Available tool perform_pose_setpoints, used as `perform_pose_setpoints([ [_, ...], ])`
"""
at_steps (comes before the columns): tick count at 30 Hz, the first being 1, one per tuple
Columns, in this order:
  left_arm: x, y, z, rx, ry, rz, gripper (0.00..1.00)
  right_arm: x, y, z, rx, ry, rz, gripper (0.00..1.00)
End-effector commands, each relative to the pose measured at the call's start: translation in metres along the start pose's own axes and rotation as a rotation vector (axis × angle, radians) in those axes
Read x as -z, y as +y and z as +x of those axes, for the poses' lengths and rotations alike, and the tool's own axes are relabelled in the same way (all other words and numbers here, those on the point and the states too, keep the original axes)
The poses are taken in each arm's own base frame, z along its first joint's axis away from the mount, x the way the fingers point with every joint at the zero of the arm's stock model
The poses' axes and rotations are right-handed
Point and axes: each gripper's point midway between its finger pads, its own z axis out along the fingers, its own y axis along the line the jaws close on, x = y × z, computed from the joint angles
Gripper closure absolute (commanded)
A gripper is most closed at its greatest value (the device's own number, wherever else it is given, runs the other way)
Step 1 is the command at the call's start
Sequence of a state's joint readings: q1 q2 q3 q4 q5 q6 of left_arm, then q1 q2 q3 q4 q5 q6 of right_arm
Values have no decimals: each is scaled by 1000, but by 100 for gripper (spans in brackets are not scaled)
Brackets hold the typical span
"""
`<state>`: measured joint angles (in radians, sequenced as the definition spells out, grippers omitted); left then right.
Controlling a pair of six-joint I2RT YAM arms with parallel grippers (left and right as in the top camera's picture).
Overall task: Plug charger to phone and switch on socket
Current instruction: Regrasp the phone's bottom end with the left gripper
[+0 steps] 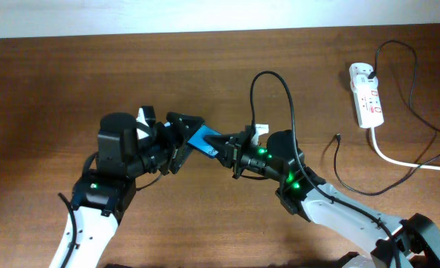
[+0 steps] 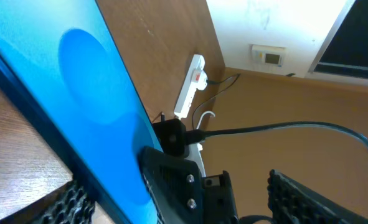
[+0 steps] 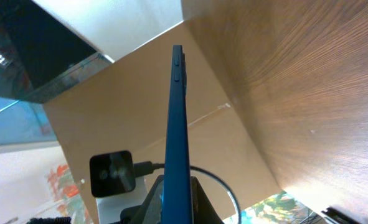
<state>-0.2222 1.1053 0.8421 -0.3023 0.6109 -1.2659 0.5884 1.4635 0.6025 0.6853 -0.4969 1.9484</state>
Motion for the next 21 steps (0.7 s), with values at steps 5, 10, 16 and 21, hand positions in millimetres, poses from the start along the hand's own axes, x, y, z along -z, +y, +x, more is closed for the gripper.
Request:
perform_pose_setpoints([
  [5, 0, 1, -9, 18, -56, -14, 17, -1, 23, 20, -11, 51, -80, 96],
  [10, 1, 5, -21, 28, -124, -35, 27, -1, 22, 23, -10, 67, -72, 96],
  [16, 2, 8, -30, 29, -179, -51, 36, -1, 19, 28, -8, 98, -59, 96],
  [21, 0, 11, -31, 34, -177, -59, 50, -1, 19, 30, -8, 106, -55, 96],
])
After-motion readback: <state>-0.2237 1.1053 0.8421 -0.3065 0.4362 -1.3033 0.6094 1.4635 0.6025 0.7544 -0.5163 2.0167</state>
